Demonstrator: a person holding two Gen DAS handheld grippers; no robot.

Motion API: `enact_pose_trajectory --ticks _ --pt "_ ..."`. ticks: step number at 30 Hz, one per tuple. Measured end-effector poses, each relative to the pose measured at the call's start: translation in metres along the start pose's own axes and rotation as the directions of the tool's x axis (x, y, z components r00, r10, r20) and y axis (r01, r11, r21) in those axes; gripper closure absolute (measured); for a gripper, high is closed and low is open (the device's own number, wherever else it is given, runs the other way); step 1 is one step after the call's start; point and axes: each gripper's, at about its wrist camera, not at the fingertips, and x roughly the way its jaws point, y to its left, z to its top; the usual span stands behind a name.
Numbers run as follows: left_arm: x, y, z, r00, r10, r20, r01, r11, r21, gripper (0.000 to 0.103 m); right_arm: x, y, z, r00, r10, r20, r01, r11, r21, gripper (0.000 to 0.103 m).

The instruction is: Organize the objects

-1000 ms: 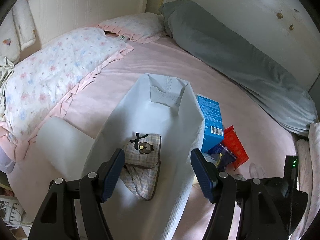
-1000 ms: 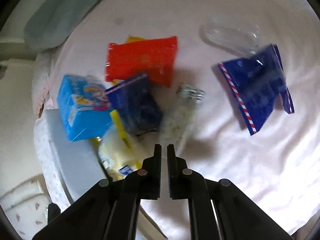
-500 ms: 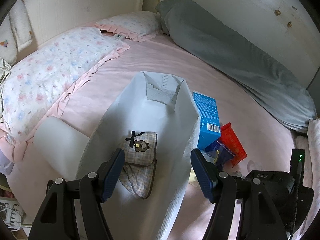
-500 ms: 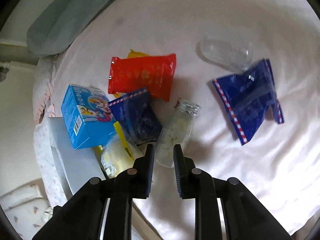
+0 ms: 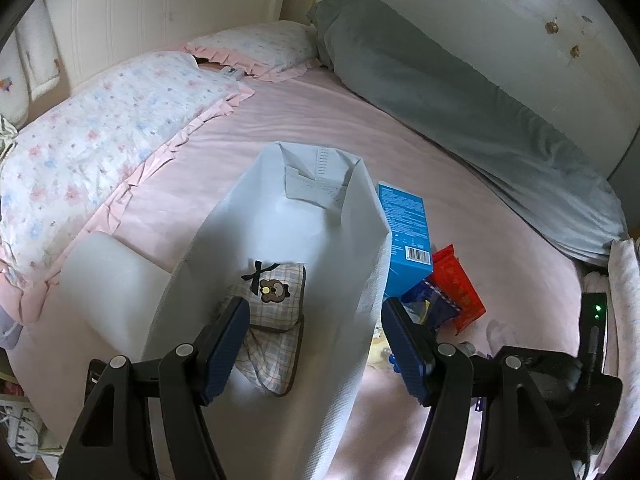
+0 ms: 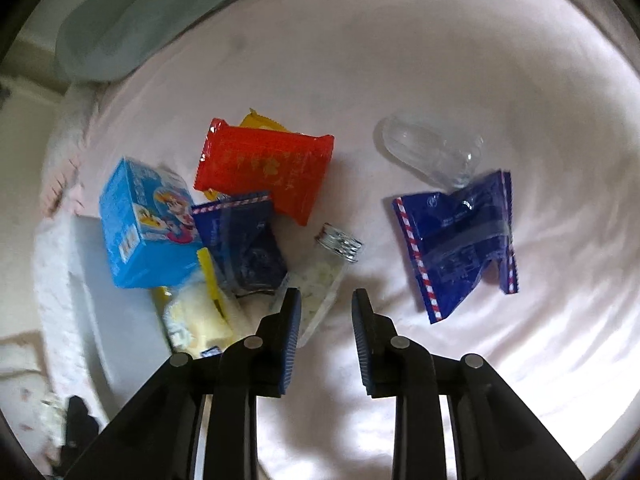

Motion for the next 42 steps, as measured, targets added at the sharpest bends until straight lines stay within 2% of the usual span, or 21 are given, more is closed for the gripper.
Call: enact_pose_trajectory --ticks 2,7,9,11,13,19,22,25,27,29,30,32,34,36,37,39,40,41,42 --pt "0.000 0.002 0.001 1.000 -0.003 -0.002 0.003 1.000 -0.005 0.037 -0.005 -0.011 0.003 1.000 0.027 0.003 -0.027 0.999 0.027 0.076" --pt "-0.001 0.003 0.001 1.000 -0.009 0.002 0.009 1.000 -0.009 0.037 -0.007 -0.037 0.006 1.000 0.020 -0.014 -0.019 0.997 0.073 0.075" --pt "0.000 0.002 0.001 1.000 -0.006 -0.001 0.006 1.000 -0.001 0.037 -0.003 -0.040 0.007 0.998 0.059 -0.020 -0.056 0.993 0.101 0.072" --pt "0.001 -0.001 0.000 1.000 -0.001 -0.003 0.001 1.000 0.010 0.037 0.001 -0.036 0.005 0.993 0.116 -0.027 -0.112 0.987 0.112 0.072" --pt "0.002 -0.004 0.000 1.000 0.006 -0.006 -0.005 1.000 0.019 0.037 0.011 -0.020 0.006 0.990 0.134 -0.034 -0.129 0.986 0.106 0.068" --pt "0.006 -0.012 -0.001 0.999 0.038 -0.006 -0.037 0.997 0.068 0.037 0.056 -0.004 0.004 0.991 0.091 -0.096 -0.078 0.988 0.136 0.057" --pt "0.006 -0.013 0.000 0.999 0.054 0.006 -0.055 0.995 0.083 0.037 0.052 -0.010 0.006 0.990 0.130 -0.062 -0.118 0.979 0.163 0.060" --pt "0.003 -0.013 0.000 0.999 0.046 0.024 -0.047 0.995 0.083 0.037 0.035 -0.015 0.008 0.983 0.175 -0.047 -0.167 0.976 0.141 0.060" --pt "-0.001 -0.013 0.000 0.998 0.033 0.047 -0.037 0.996 0.085 0.037 0.005 -0.013 0.009 0.976 0.218 0.023 -0.220 0.973 0.073 0.060" --pt "-0.011 -0.013 0.000 0.995 0.017 0.100 -0.026 0.996 0.090 0.037 -0.032 -0.001 0.008 0.960 0.257 0.115 -0.251 0.966 -0.062 0.060" --pt "-0.016 -0.014 0.000 0.992 0.011 0.129 -0.024 0.995 0.095 0.037 -0.050 0.007 0.005 0.942 0.299 0.152 -0.280 0.950 -0.136 0.060" --pt "-0.030 -0.019 -0.001 0.980 0.022 0.199 -0.047 0.991 0.124 0.035 -0.072 0.023 -0.003 0.893 0.415 0.174 -0.370 0.897 -0.241 0.060" --pt "-0.034 -0.022 0.000 0.978 0.029 0.209 -0.063 0.986 0.156 0.034 -0.081 0.045 -0.016 0.835 0.533 0.140 -0.469 0.821 -0.326 0.060" --pt "-0.037 -0.022 0.000 0.977 0.015 0.213 -0.055 0.982 0.183 0.035 -0.083 0.076 -0.032 0.794 0.605 0.058 -0.528 0.734 -0.426 0.060" --pt "-0.037 -0.020 0.000 0.972 0.056 0.227 -0.098 0.979 0.176 0.035 -0.080 0.090 -0.039 0.792 0.609 0.035 -0.527 0.712 -0.463 0.059" --pt "-0.036 -0.014 0.002 0.965 0.111 0.236 -0.153 0.974 0.167 0.035 -0.078 0.111 -0.059 0.817 0.575 0.041 -0.465 0.700 -0.542 0.059" --pt "-0.035 -0.011 0.003 0.966 0.116 0.229 -0.156 0.974 0.163 0.035 -0.075 0.120 -0.067 0.824 0.566 0.019 -0.459 0.688 -0.562 0.056" --pt "-0.033 -0.006 0.005 0.968 0.128 0.217 -0.163 0.975 0.150 0.035 -0.071 0.122 -0.071 0.827 0.563 -0.011 -0.468 0.675 -0.570 0.056" --pt "-0.031 -0.003 0.006 0.969 0.133 0.206 -0.164 0.976 0.141 0.035 -0.067 0.127 -0.076 0.816 0.575 -0.059 -0.501 0.653 -0.568 0.056"
